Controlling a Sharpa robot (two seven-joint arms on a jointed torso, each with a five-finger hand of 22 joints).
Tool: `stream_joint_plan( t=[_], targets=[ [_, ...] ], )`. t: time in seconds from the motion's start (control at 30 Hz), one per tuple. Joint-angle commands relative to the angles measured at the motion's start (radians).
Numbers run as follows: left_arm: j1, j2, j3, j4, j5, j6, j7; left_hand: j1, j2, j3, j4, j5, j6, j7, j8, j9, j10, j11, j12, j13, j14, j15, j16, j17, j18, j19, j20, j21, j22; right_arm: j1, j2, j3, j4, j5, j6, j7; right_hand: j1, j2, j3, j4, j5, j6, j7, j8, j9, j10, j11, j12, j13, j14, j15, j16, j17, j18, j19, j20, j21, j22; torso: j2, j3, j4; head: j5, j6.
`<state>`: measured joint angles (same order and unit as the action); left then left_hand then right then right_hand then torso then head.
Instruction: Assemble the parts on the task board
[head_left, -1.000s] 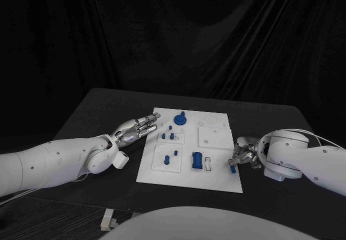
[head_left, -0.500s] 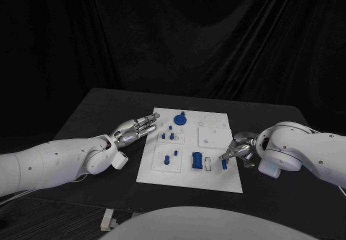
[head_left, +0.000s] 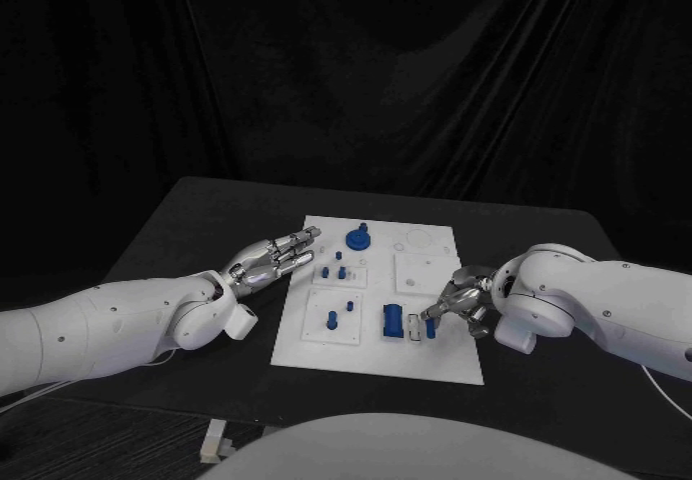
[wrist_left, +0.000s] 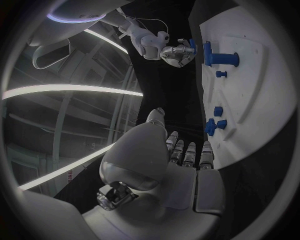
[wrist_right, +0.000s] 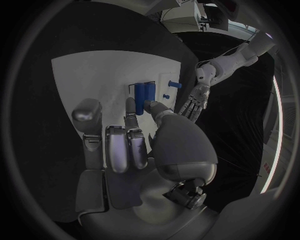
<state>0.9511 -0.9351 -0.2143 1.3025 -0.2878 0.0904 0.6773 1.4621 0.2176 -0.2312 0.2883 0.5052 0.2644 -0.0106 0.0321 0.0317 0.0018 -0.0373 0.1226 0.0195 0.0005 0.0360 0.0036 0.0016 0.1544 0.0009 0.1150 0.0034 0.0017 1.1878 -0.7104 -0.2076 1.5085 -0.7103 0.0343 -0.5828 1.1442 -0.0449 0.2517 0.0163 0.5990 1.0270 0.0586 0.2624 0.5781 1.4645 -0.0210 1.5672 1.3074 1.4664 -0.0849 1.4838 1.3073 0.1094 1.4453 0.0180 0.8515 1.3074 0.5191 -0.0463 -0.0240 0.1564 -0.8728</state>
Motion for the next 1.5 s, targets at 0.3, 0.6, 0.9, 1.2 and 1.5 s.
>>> stream_joint_plan(
  t=[0.3, 0.6, 0.9, 1.2, 1.5],
  targets=[
    [-0.001, 0.003, 0.001, 0.001, 0.001, 0.016, 0.168, 0.005, 0.004, 0.006, -0.002, 0.004, -0.014, -0.002, -0.003, -0.002, -0.001, 0.008, -0.006, -0.001, 0.0, 0.007, -0.004, -0.002, -0.006, -0.001, 0.006, -0.003, -0.002, -0.024, 0.038, 0.0, -0.041, 0.019, -0.009, 0.017, -0.013, 0.018, 0.147, -0.133, -0.028, -0.023, 0.001, 0.012, 0.006, 0.106, 0.004, 0.004, 0.263, 0.065, 0.001, 0.003, 0.038, 0.013, -0.007, 0.005, -0.011, 0.099, 0.0, -0.0001, -0.0004, 0.003, 0.0],
    [-0.001, 0.006, 0.001, -0.003, 0.001, 0.033, 0.158, 0.009, 0.007, 0.01, -0.004, 0.005, -0.017, 0.0, -0.003, -0.002, -0.001, 0.012, -0.008, -0.002, 0.0, 0.02, -0.004, -0.002, -0.008, -0.001, 0.016, -0.003, -0.002, -0.029, 0.062, 0.0, -0.061, 0.019, -0.02, 0.017, -0.023, 0.025, 0.137, -0.124, -0.112, -0.045, 0.001, 0.025, 0.011, 0.106, 0.004, 0.004, 0.263, 0.064, 0.002, 0.002, 0.035, 0.015, -0.011, 0.006, -0.022, 0.096, 0.0, -0.0003, -0.0004, 0.006, 0.0],
    [-0.001, 0.011, 0.001, -0.008, 0.001, 0.036, 0.152, 0.012, 0.009, 0.013, -0.006, 0.006, -0.011, 0.006, -0.001, -0.001, -0.002, 0.01, -0.011, -0.002, 0.0, 0.029, -0.004, -0.002, -0.011, -0.001, 0.022, -0.003, -0.002, -0.031, 0.073, 0.0, -0.071, 0.019, -0.026, 0.015, -0.033, 0.027, 0.125, -0.112, -0.165, -0.054, 0.0, 0.033, 0.01, 0.106, 0.004, 0.004, 0.263, 0.064, 0.001, 0.001, 0.032, 0.017, -0.014, 0.006, -0.036, 0.093, 0.0, -0.0003, -0.0007, 0.007, 0.0],
    [-0.001, 0.013, 0.001, -0.01, 0.001, 0.037, 0.149, 0.013, 0.008, 0.013, -0.007, 0.007, -0.01, 0.008, -0.001, 0.0, -0.002, 0.01, -0.012, -0.002, 0.0, 0.027, -0.004, -0.002, -0.011, -0.001, 0.021, -0.003, -0.002, -0.033, 0.082, 0.0, -0.086, 0.019, -0.004, 0.007, -0.047, 0.025, 0.106, -0.098, -0.171, -0.061, 0.001, 0.036, 0.008, 0.106, 0.005, 0.004, 0.263, 0.063, 0.002, 0.0, 0.03, 0.018, -0.017, 0.007, -0.045, 0.091, 0.0, -0.0002, -0.0006, 0.006, 0.0],
    [-0.001, 0.014, 0.001, -0.01, 0.001, 0.041, 0.147, 0.013, 0.009, 0.013, -0.007, 0.008, -0.009, 0.009, -0.001, 0.0, -0.002, 0.01, -0.012, -0.002, 0.0, 0.029, -0.004, -0.002, -0.011, -0.001, 0.022, -0.003, -0.002, -0.037, 0.086, 0.0, -0.095, -0.011, 0.013, 0.001, -0.049, 0.028, 0.097, -0.092, -0.186, -0.063, 0.001, 0.037, 0.006, 0.106, 0.005, 0.004, 0.263, 0.064, 0.003, 0.002, 0.033, 0.017, -0.014, 0.007, -0.037, 0.092, 0.0, -0.0002, -0.0009, 0.007, 0.0]
  ],
)
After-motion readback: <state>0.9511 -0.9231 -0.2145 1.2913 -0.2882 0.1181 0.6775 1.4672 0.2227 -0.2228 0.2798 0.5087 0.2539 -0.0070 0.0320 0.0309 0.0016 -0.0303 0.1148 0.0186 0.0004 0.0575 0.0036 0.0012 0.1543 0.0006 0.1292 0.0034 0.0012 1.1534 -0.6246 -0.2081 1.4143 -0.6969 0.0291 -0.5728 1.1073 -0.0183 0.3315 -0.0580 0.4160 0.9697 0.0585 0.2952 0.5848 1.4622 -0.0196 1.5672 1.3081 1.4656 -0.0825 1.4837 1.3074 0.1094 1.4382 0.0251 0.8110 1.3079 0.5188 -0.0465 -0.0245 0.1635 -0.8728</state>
